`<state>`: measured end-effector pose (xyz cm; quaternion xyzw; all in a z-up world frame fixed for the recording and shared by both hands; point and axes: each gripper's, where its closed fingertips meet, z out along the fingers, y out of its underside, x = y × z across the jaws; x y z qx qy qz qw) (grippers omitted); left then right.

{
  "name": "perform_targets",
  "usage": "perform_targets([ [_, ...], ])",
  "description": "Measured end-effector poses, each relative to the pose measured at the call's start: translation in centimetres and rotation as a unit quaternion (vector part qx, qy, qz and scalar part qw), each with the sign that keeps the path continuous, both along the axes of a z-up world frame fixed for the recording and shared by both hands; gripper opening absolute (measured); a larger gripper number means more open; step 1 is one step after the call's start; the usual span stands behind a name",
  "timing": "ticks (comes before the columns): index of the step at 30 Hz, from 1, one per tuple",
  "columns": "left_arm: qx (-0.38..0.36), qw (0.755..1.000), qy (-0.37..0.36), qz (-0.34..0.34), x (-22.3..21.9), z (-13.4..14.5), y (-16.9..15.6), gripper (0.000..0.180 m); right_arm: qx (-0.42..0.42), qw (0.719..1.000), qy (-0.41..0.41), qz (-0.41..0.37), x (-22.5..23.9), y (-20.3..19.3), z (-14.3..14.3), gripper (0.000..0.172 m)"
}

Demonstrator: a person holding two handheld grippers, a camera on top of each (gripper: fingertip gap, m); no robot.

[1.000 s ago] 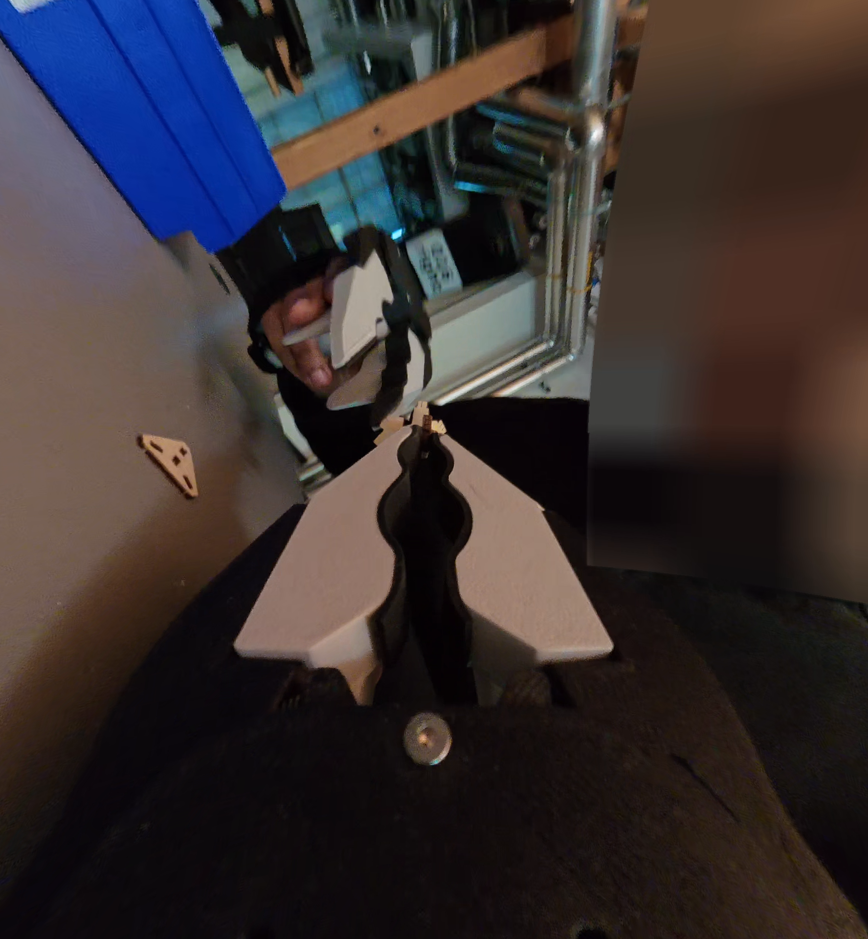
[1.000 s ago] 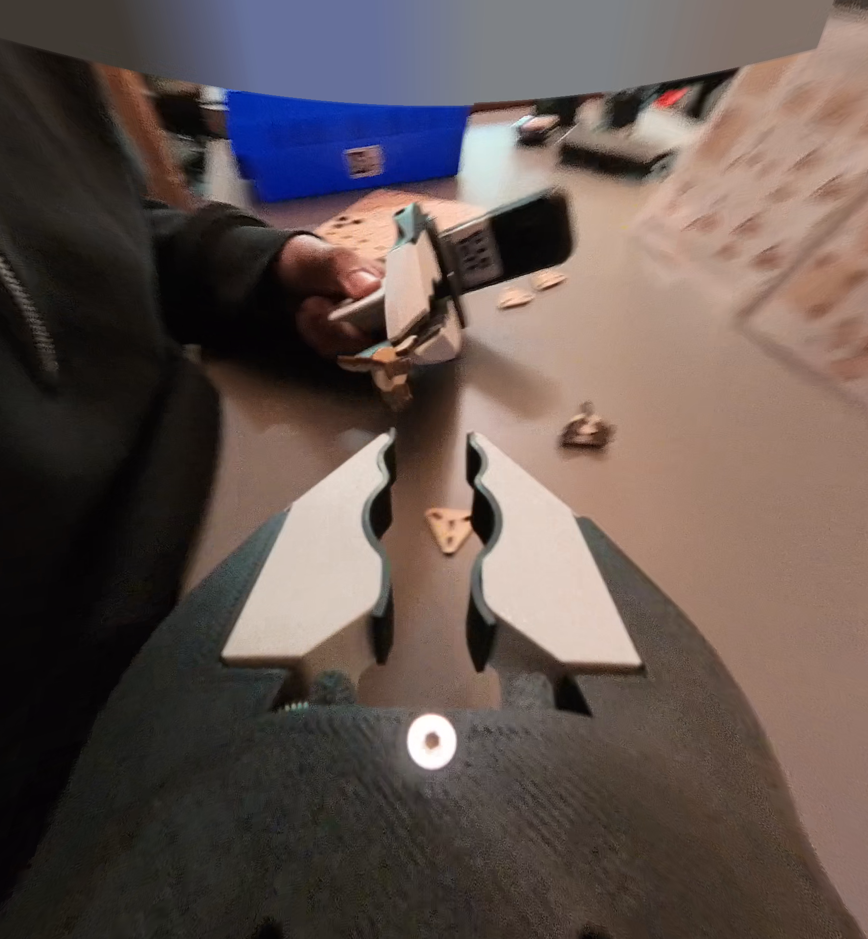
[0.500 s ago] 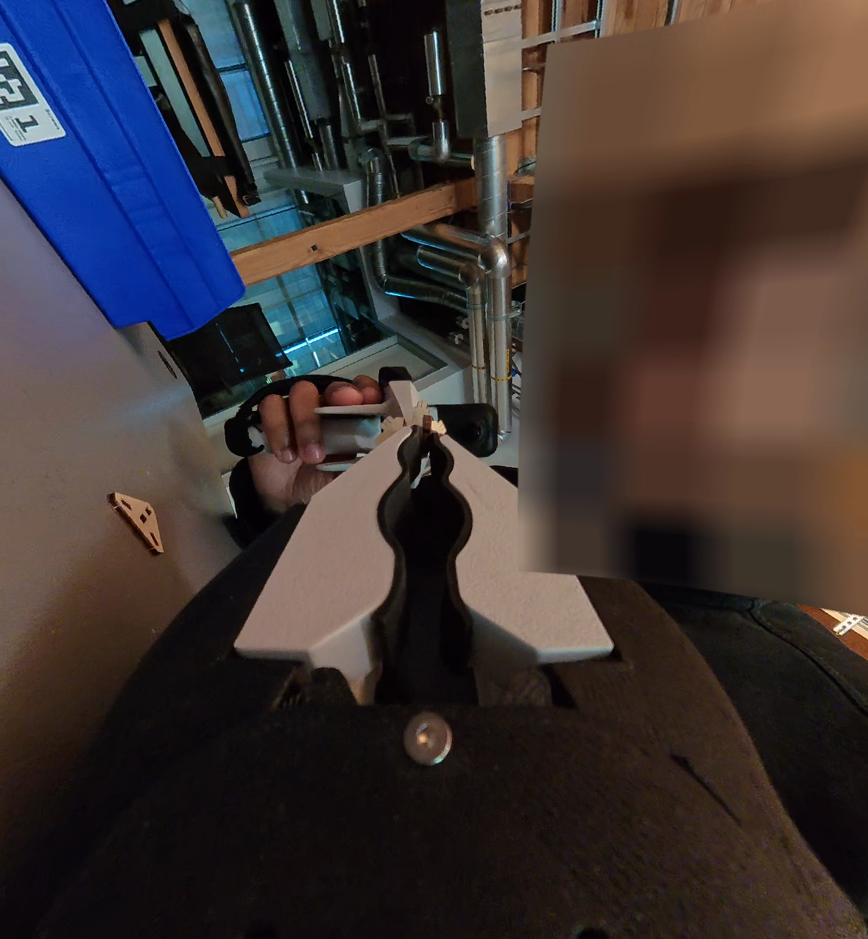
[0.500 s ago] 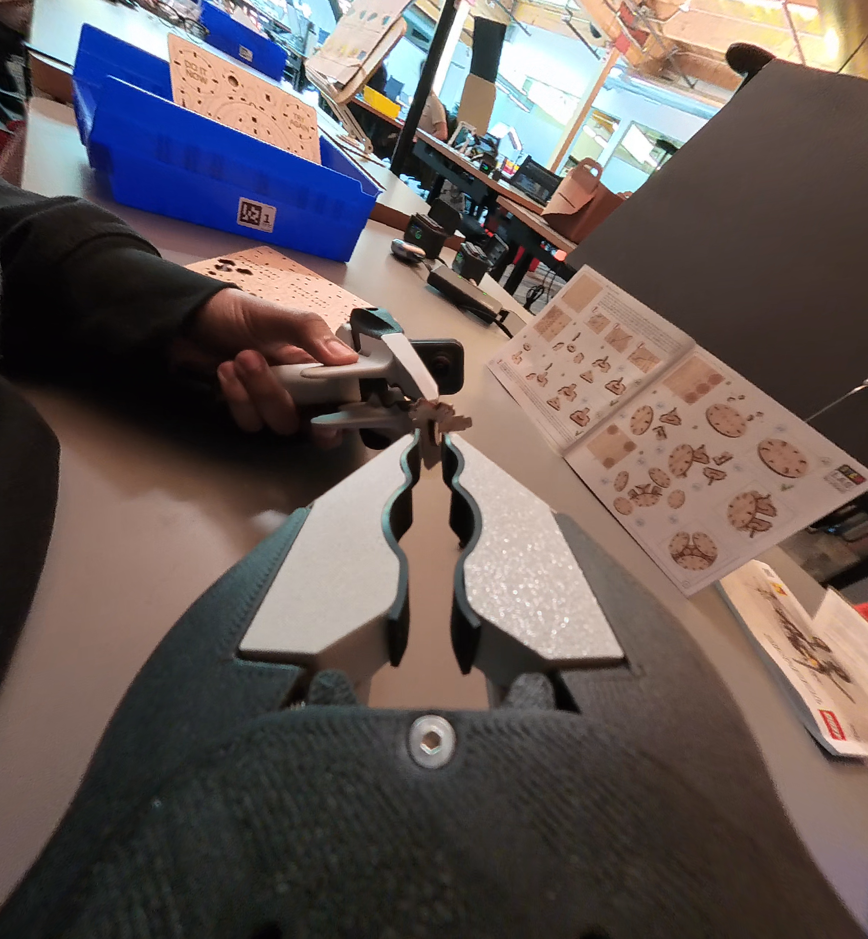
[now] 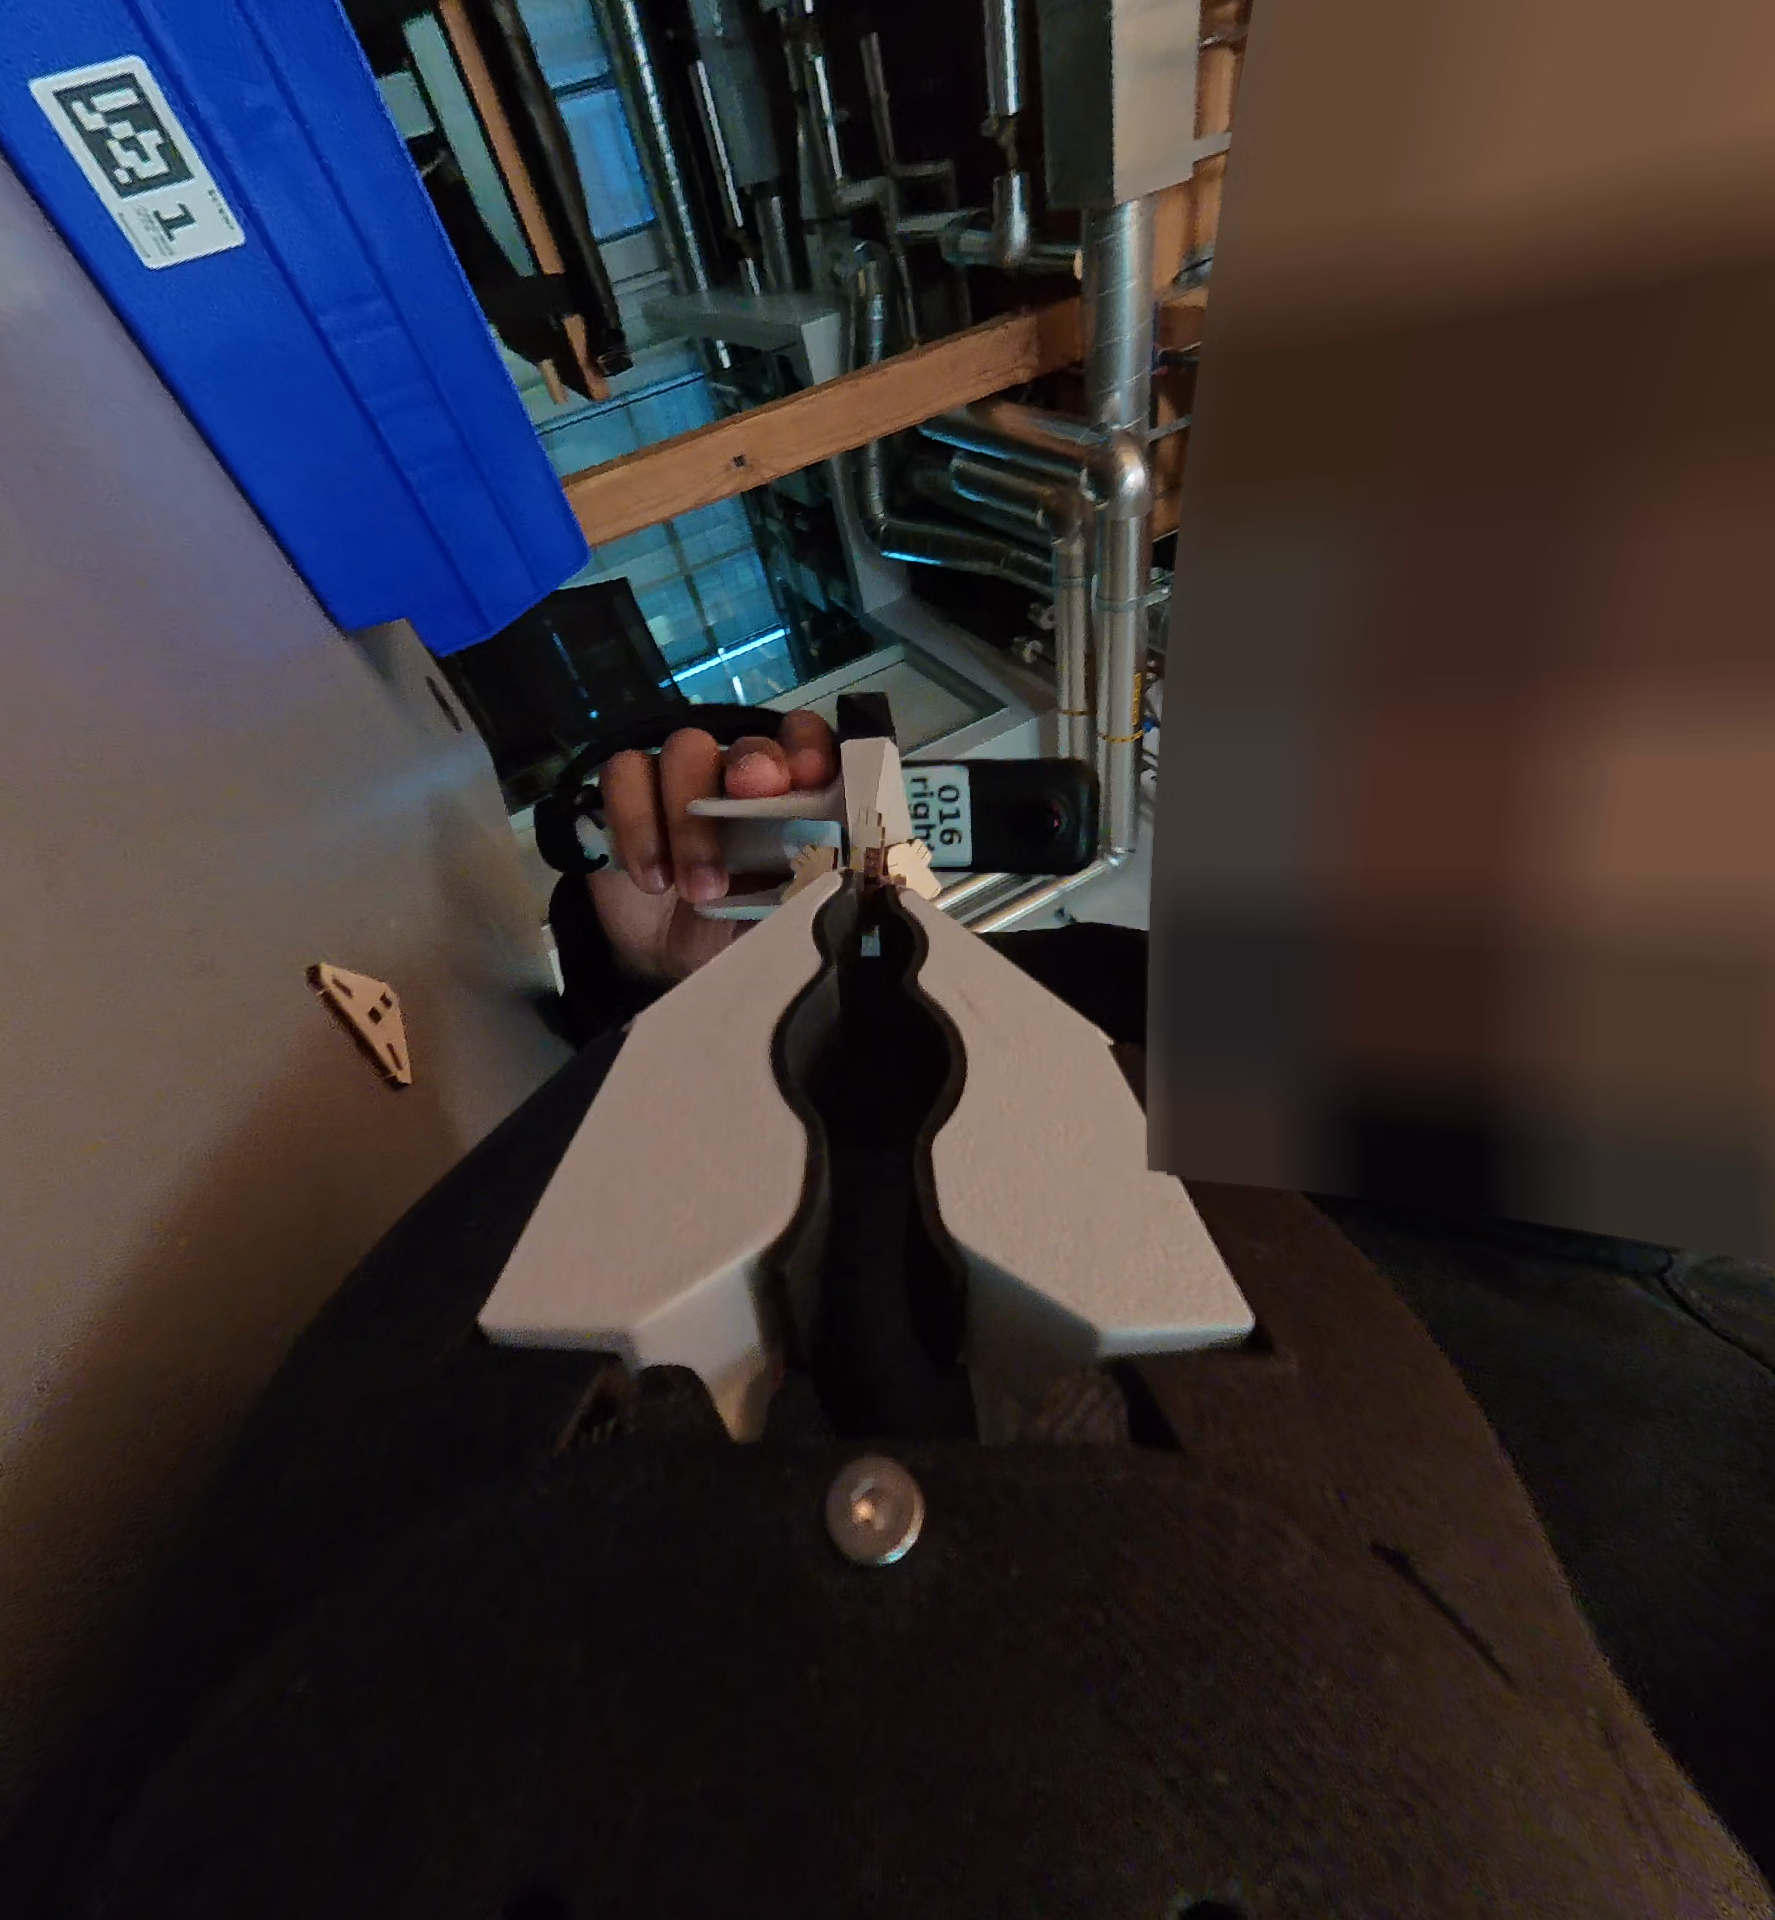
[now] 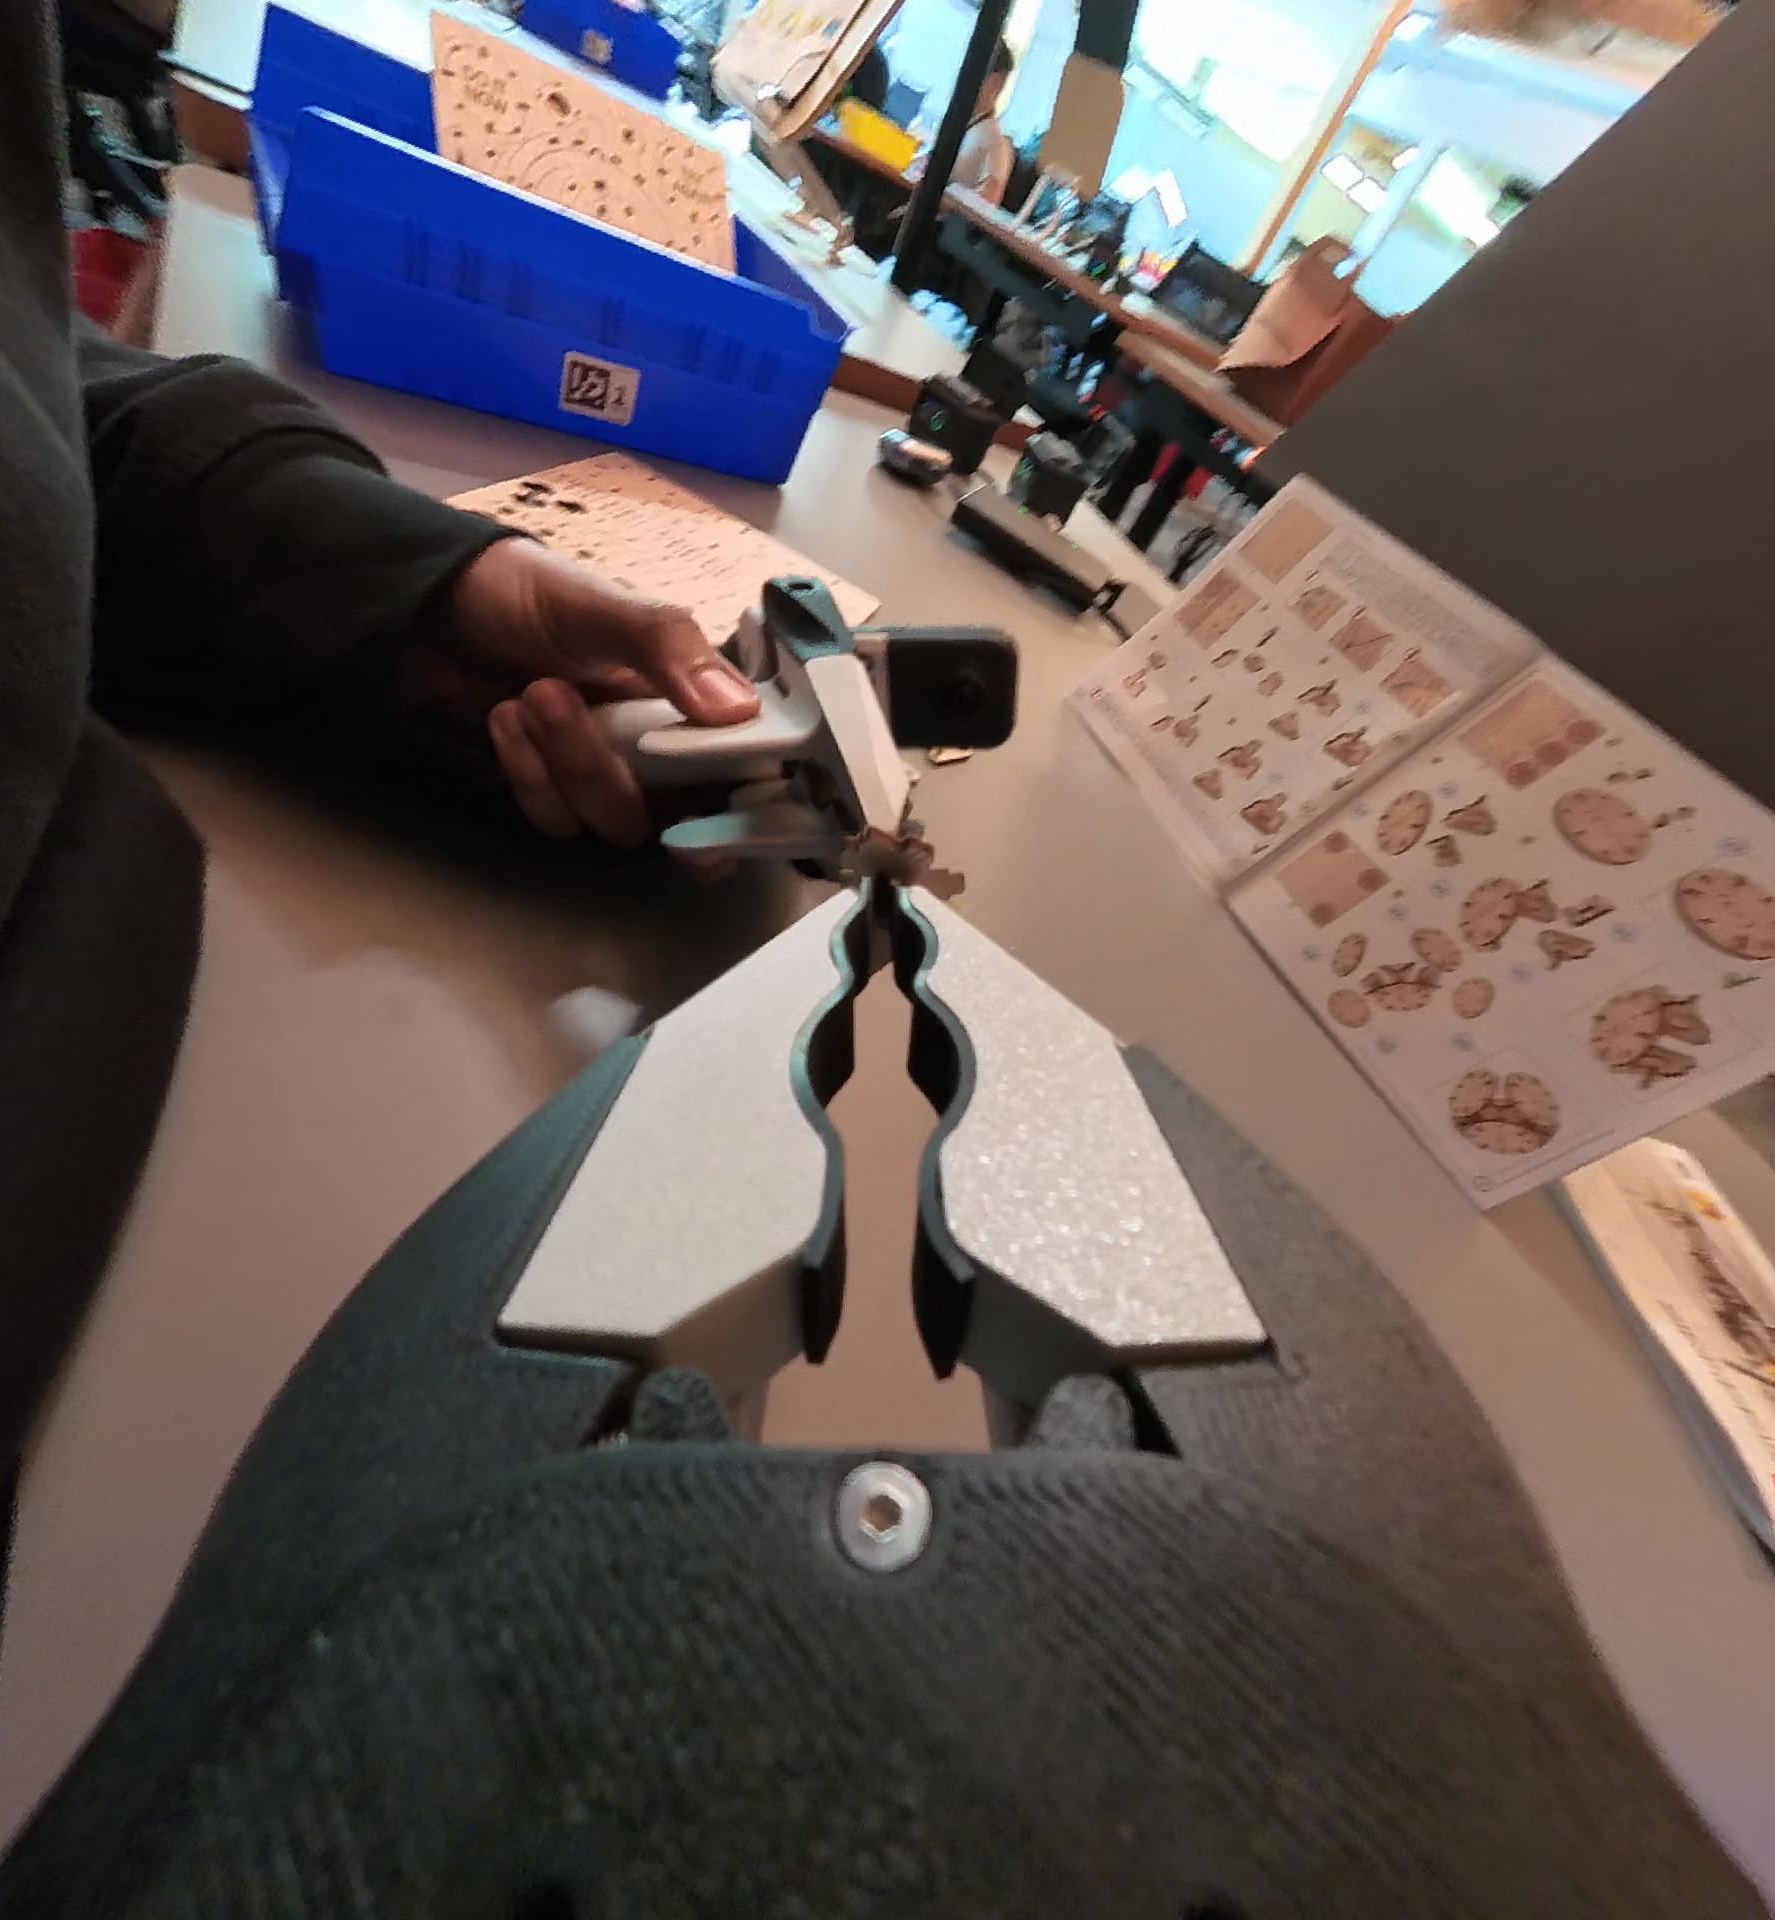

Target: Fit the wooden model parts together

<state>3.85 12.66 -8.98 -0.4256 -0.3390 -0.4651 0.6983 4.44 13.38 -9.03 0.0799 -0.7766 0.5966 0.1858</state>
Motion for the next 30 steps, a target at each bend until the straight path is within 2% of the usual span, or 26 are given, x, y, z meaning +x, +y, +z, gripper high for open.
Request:
perform_targets([
  [1,-0.008,1.0,0.003,-0.001,0.1,-0.1,0.1,0.0,0.006,1.0,-0.005,0.006,0.0,0.1,-0.2,0.0],
  [6,-0.03,0.999,0.012,-0.01,0.5,-0.5,0.5,0.0,0.026,0.999,-0.022,0.038,0.5,0.4,-0.7,0.0],
  [11,-0.051,0.998,0.027,-0.014,0.9,-0.7,0.7,0.0,0.044,0.997,0.003,0.064,1.3,0.4,-1.1,0.0],
  [20,-0.051,0.998,0.031,-0.018,1.1,-0.7,0.4,0.0,0.049,0.996,0.008,0.07,1.1,0.1,-1.0,0.0],
  [30,-0.083,0.996,0.026,-0.024,1.1,-1.5,0.7,0.001,0.04,0.995,-0.037,0.088,1.1,0.4,-1.7,0.0],
])
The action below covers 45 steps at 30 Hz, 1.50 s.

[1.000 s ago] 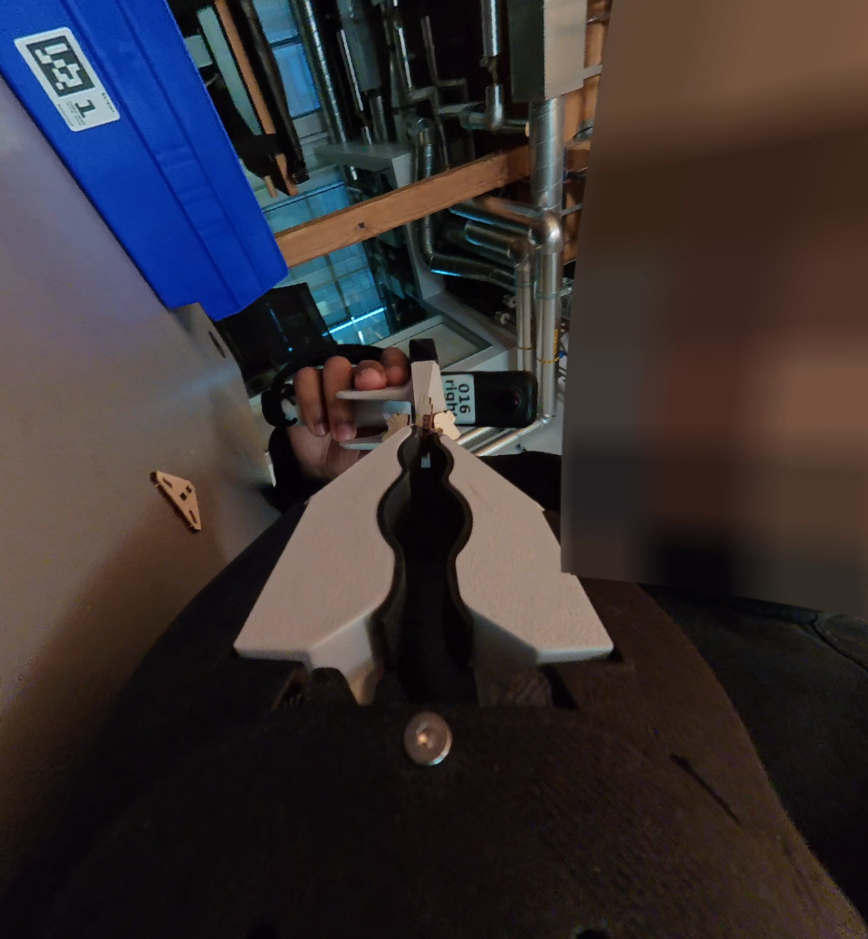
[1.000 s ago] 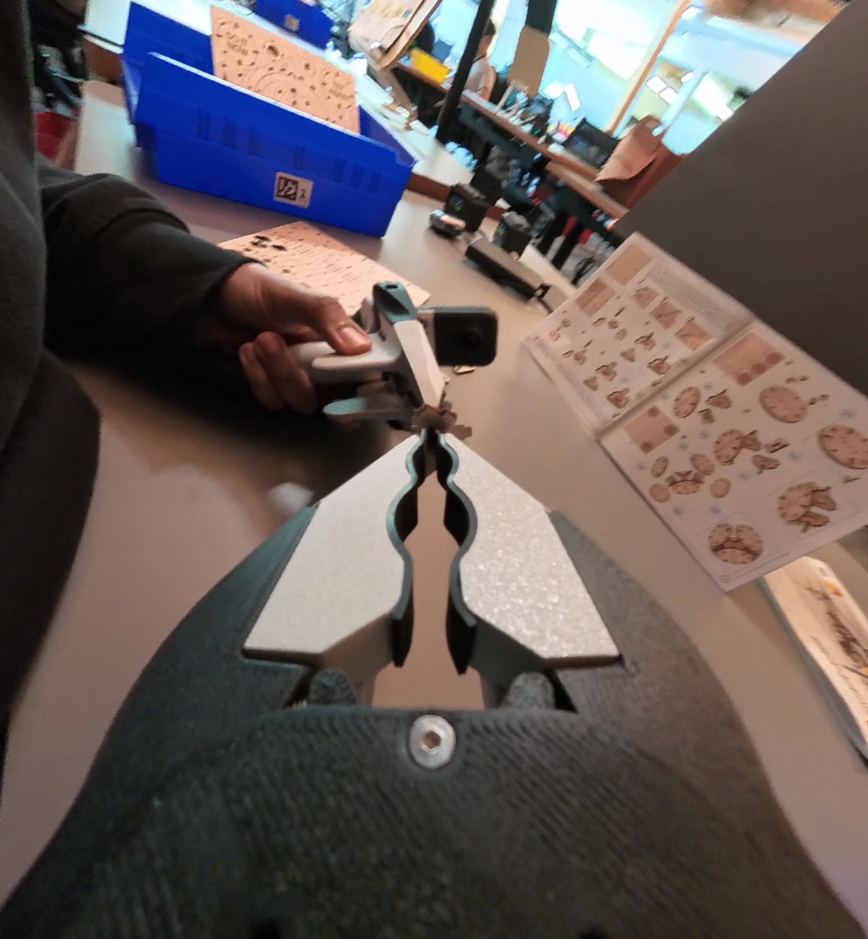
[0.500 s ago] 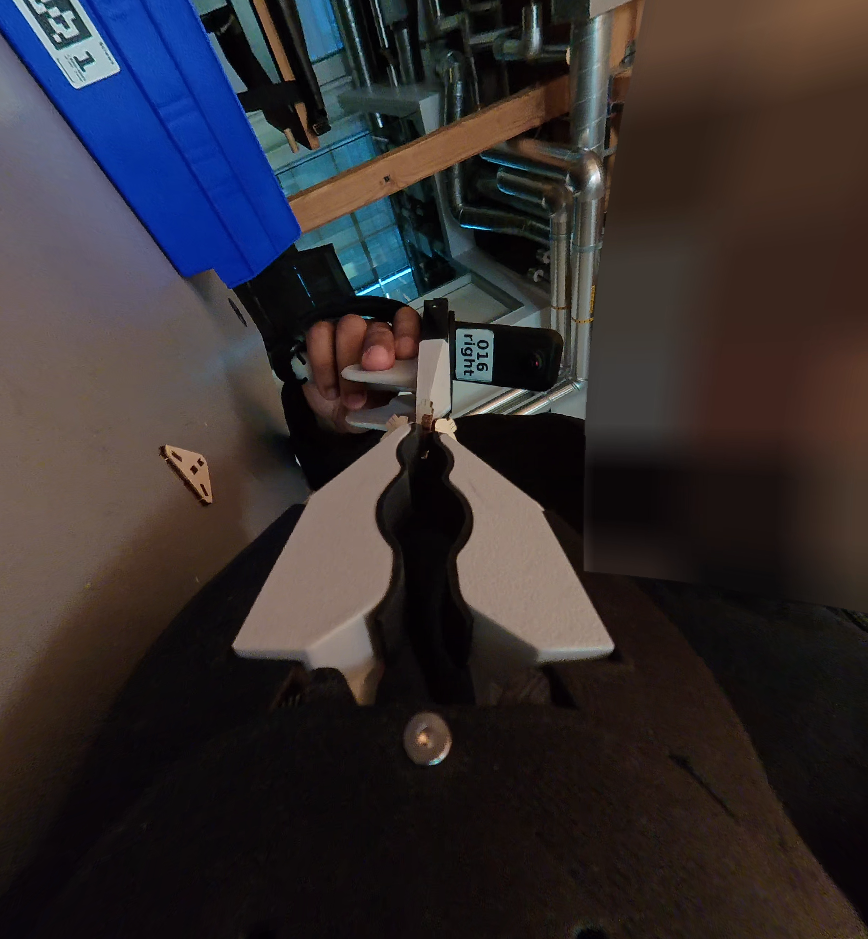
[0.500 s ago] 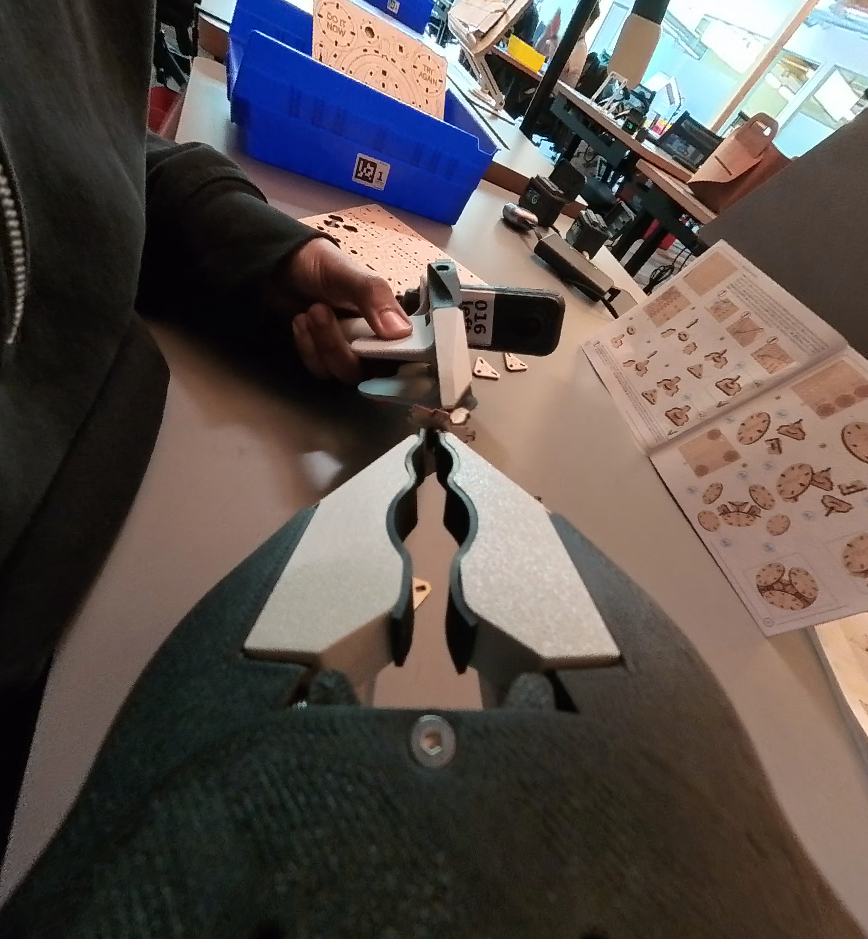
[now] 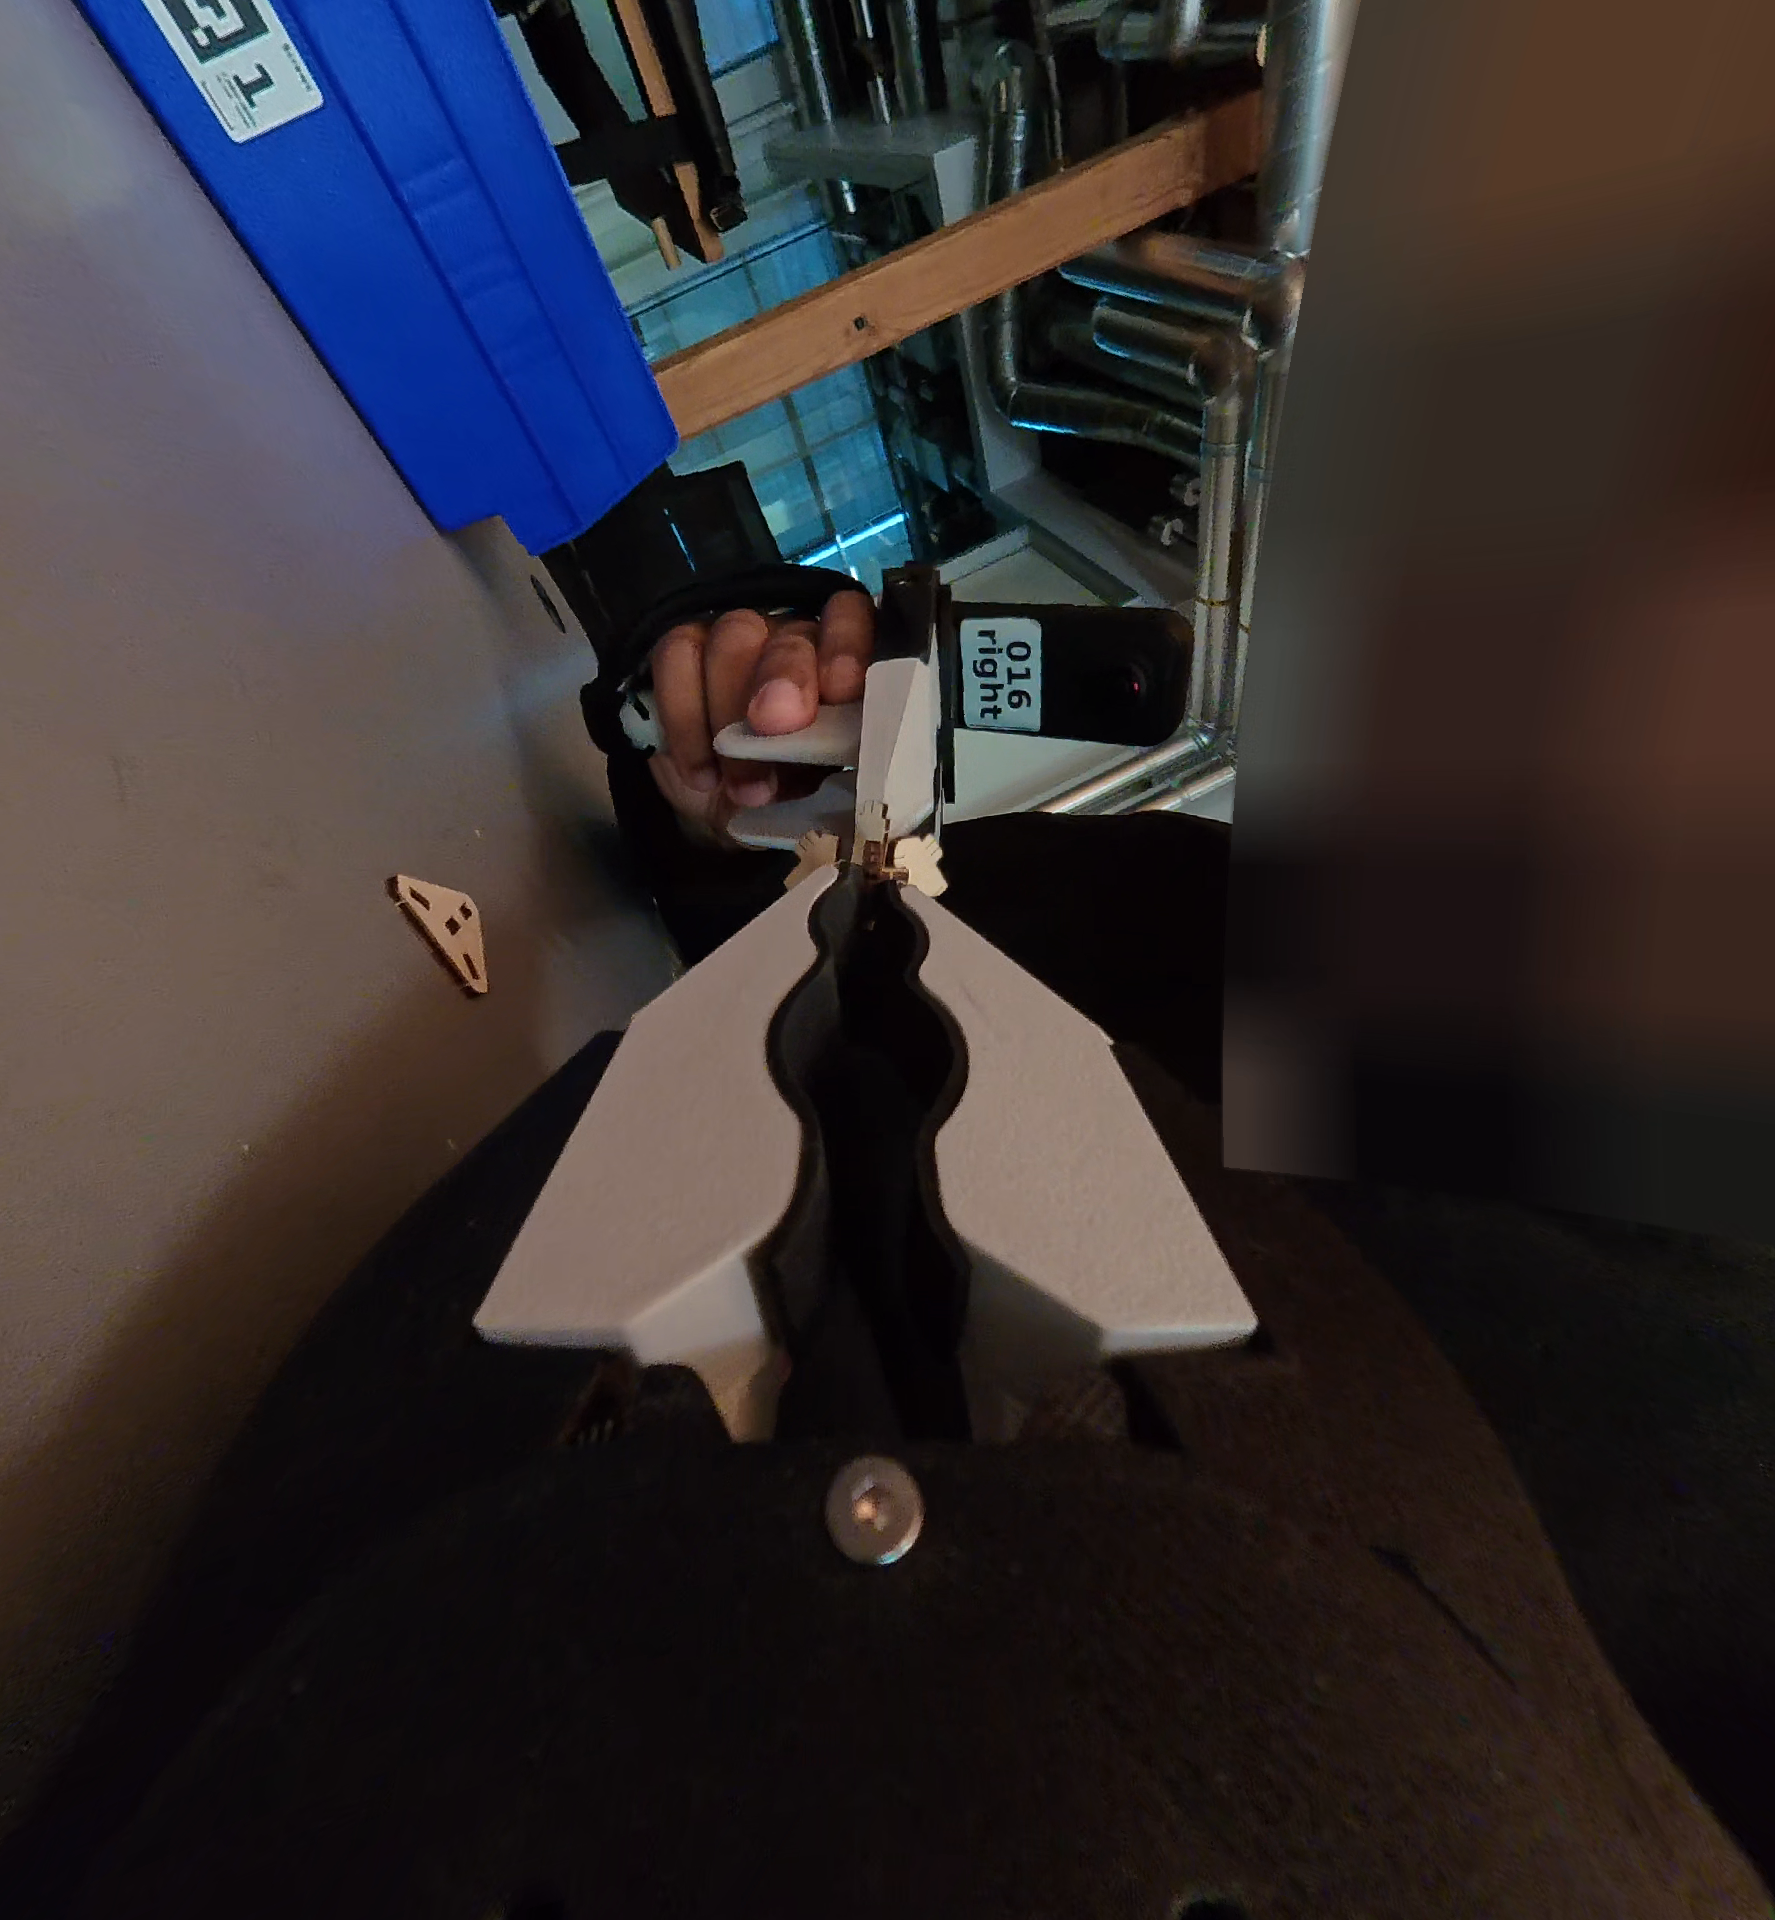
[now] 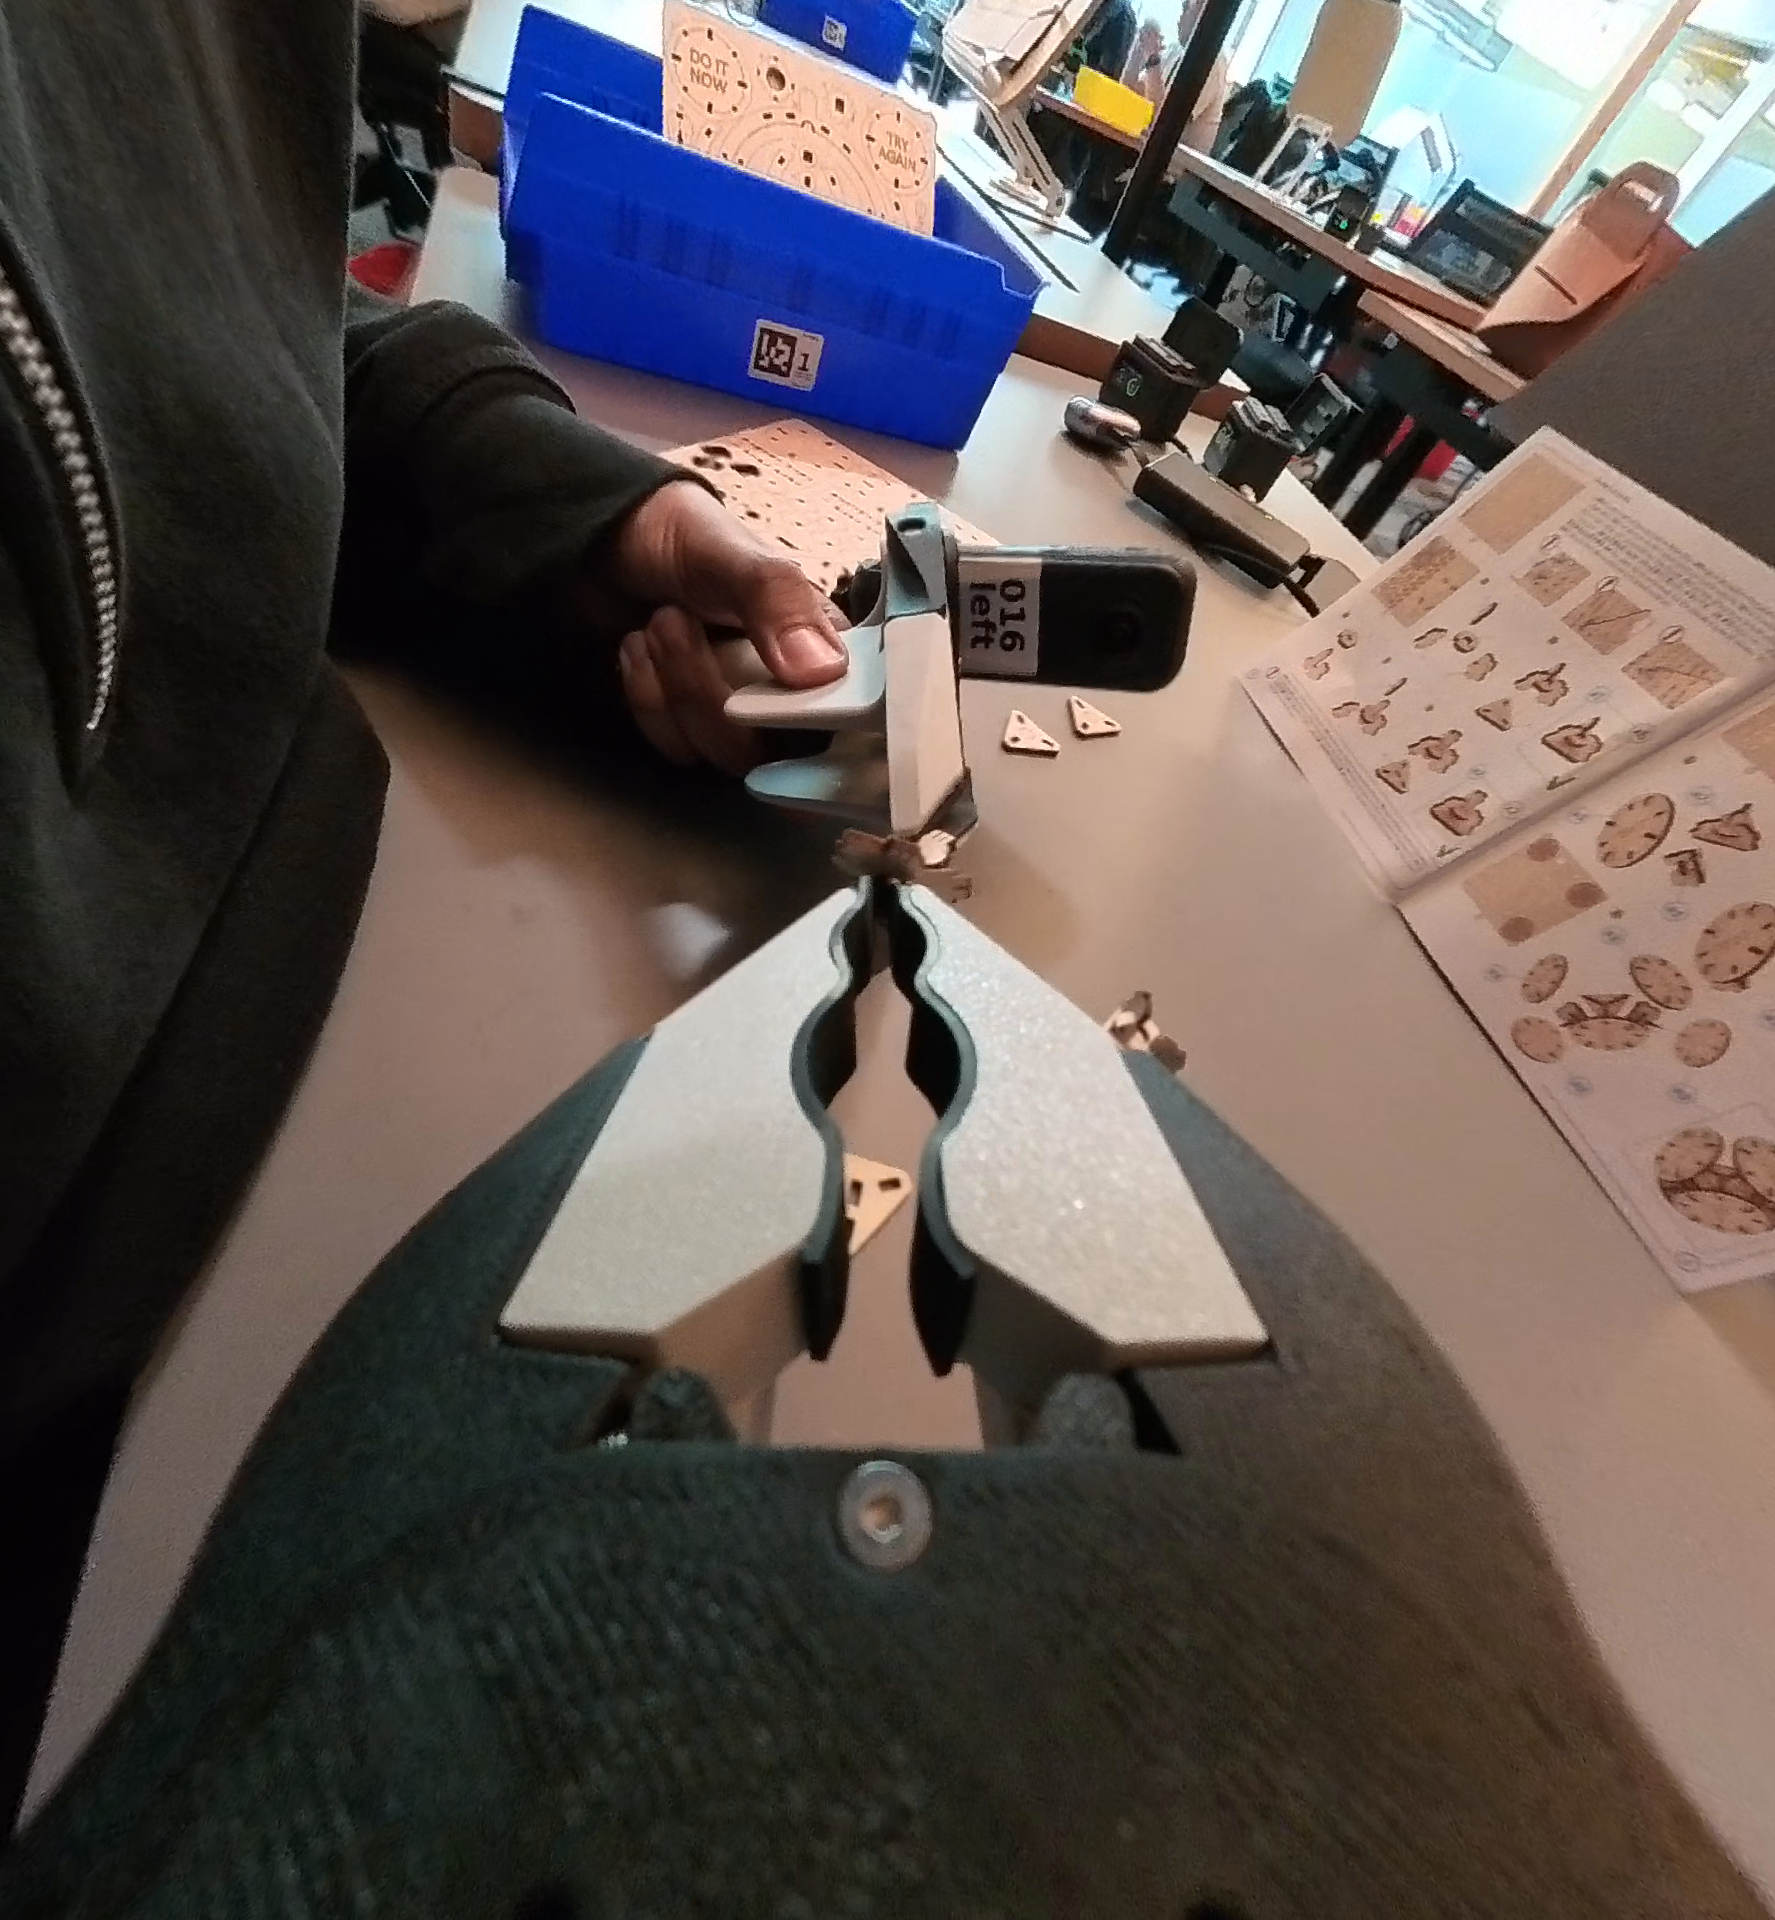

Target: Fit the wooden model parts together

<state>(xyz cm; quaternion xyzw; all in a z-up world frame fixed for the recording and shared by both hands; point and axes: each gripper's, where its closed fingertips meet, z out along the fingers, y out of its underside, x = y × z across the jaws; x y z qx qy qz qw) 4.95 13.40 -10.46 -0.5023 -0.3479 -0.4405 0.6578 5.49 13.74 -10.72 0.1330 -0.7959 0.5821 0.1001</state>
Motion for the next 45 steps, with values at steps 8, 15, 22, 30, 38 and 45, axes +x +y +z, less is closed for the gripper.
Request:
perform_targets([
  [8,-0.019,1.0,-0.003,-0.004,0.0,-0.5,0.2,0.001,-0.008,0.999,-0.022,0.025,0.0,0.2,-0.5,0.0],
  [15,-0.075,0.995,0.047,0.039,-1.4,-1.4,-0.2,0.0,-0.013,0.998,0.063,-0.006,-1.3,-0.3,-1.5,0.004],
  [22,-0.048,0.997,0.044,0.039,-2.1,-0.8,-0.2,0.0,-0.024,0.998,0.047,-0.03,-2.6,0.0,-1.4,0.002],
  [30,-0.025,0.999,0.023,0.025,-2.4,-0.5,-0.1,0.0,-0.055,0.997,0.054,-0.029,-2.7,0.0,-0.6,0.0],
  [38,-0.048,0.998,0.023,0.037,-2.7,-1.1,0.0,0.0,-0.04,0.996,0.078,-0.035,-2.9,0.1,-0.8,0.0],
  [45,-0.076,0.995,0.031,0.056,-2.6,-1.6,0.2,0.0,-0.029,0.998,0.052,-0.025,-2.7,0.1,-1.4,0.0],
])
